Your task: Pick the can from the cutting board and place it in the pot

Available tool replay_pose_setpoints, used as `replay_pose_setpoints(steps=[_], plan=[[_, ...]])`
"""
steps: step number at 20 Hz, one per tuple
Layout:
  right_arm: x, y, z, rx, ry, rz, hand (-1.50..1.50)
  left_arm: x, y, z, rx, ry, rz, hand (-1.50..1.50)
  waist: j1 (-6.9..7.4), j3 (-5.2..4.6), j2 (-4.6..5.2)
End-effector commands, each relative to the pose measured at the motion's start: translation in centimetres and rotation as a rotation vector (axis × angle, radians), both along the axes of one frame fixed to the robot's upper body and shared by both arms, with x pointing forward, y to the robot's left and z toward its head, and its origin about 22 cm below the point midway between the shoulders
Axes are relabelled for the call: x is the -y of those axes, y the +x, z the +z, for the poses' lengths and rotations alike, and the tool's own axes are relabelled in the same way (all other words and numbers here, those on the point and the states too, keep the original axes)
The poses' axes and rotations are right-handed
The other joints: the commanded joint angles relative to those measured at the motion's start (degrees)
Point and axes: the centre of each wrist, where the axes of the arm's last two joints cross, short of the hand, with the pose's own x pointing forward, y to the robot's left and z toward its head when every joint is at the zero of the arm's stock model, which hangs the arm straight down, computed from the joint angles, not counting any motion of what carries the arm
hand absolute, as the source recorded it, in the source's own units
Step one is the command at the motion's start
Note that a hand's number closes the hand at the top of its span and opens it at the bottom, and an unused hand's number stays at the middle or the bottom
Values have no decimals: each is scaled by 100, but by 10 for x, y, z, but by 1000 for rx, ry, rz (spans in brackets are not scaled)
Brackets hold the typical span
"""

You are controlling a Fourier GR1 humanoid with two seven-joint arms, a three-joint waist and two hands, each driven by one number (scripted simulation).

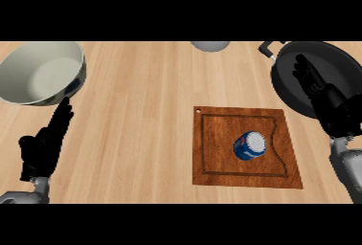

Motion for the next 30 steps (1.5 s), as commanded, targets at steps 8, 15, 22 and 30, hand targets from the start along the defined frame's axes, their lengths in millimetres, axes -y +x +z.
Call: replay_pose_setpoints(steps=[8, 15, 22, 30], plan=[[91, -54, 33, 522, -265, -581, -150, 24, -7, -3, 166, -190, 99, 0, -939, 52, -410], [0, -143, -22, 852, -169, -483, -150, 46, -20, -6, 213, -238, 2, 0, -347, 71, -297], [-39, -220, -35, 637, -363, -459, -150, 66, -22, -3, 234, -242, -52, 0, -102, 46, -214], [-36, -254, -46, 173, -671, -390, -150, 74, -7, -5, 258, -248, -70, 0, 37, 22, -116]])
